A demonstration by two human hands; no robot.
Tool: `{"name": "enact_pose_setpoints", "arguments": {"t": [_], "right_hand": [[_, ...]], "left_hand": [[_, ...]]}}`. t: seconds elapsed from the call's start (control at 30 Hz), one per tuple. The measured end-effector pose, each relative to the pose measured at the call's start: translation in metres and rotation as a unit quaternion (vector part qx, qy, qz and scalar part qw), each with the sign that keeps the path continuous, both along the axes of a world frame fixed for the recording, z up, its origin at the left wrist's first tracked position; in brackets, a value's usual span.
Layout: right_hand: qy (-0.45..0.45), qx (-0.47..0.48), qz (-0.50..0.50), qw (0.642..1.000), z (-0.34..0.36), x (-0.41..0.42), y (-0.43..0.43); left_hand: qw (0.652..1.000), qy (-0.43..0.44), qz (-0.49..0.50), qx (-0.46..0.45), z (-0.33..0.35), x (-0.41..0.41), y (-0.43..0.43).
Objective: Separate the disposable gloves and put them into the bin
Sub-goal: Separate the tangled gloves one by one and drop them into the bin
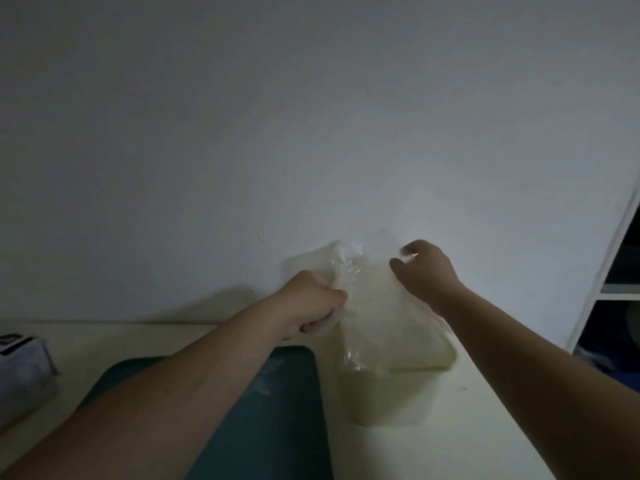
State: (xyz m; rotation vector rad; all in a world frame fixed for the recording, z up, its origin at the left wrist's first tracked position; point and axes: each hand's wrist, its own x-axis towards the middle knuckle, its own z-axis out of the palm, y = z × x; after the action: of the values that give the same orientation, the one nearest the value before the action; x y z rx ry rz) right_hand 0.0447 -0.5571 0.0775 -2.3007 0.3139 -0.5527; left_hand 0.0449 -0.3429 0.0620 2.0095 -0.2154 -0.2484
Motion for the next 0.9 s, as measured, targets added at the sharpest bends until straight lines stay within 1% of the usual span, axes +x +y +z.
{"name": "enact_pose_setpoints", "arguments": {"t": [0.07,0.1,0.13,0.17,0.23,0.3,0.33,0.4,0.43,0.47,0.53,0.63,0.77,0.83,0.9], "right_hand": [[-0.040,-0.087,0.015,0.995,0.005,-0.011,0.003],[-0.055,-0.132,0.038,0.989,0.009,-0.017,0.005],[-0.050,-0.180,0.073,0.980,0.012,-0.025,0.007],[-0.020,-0.216,0.112,0.970,0.015,-0.031,0.009],[0.087,-0.268,0.175,0.943,0.012,-0.040,0.019],[0.196,-0.295,0.207,0.912,-0.001,-0.038,0.028],[0.237,-0.289,0.215,0.902,-0.011,-0.031,0.033],[0.277,-0.280,0.211,0.894,-0.029,-0.017,0.038],[0.289,-0.293,0.208,0.888,-0.037,-0.010,0.040],[0.299,-0.313,0.206,0.878,-0.045,-0.002,0.039],[0.335,-0.358,0.211,0.846,-0.051,0.002,0.042],[0.362,-0.400,0.211,0.815,-0.059,-0.001,0.049],[0.386,-0.406,0.201,0.804,-0.049,-0.005,0.060],[0.383,-0.395,0.190,0.813,-0.031,-0.008,0.067],[0.355,-0.398,0.160,0.831,-0.011,-0.012,0.075]], "left_hand": [[1.000,0.022,0.012,-0.009,-0.002,0.005,-0.004],[0.999,0.033,0.015,-0.013,-0.003,0.009,-0.008],[0.999,0.041,0.015,-0.018,-0.004,0.010,-0.011],[0.999,0.043,0.014,-0.022,-0.004,0.012,-0.015],[0.999,0.030,0.011,-0.014,-0.007,0.013,-0.020],[1.000,0.005,0.004,0.006,-0.012,0.010,-0.022],[1.000,-0.007,0.001,0.014,-0.014,0.009,-0.020],[1.000,-0.018,0.002,0.014,-0.017,0.007,-0.014],[1.000,-0.018,0.005,0.002,-0.018,0.006,-0.009],[1.000,-0.016,0.012,-0.013,-0.019,0.004,-0.003],[0.999,-0.014,0.033,-0.032,-0.021,0.003,0.011],[0.999,-0.014,0.035,-0.024,-0.025,0.003,0.032],[1.000,-0.022,0.021,0.000,-0.031,0.001,0.057],[0.999,-0.036,0.014,0.034,-0.038,-0.001,0.074],[0.994,-0.070,0.025,0.075,-0.047,-0.002,0.092]]}}
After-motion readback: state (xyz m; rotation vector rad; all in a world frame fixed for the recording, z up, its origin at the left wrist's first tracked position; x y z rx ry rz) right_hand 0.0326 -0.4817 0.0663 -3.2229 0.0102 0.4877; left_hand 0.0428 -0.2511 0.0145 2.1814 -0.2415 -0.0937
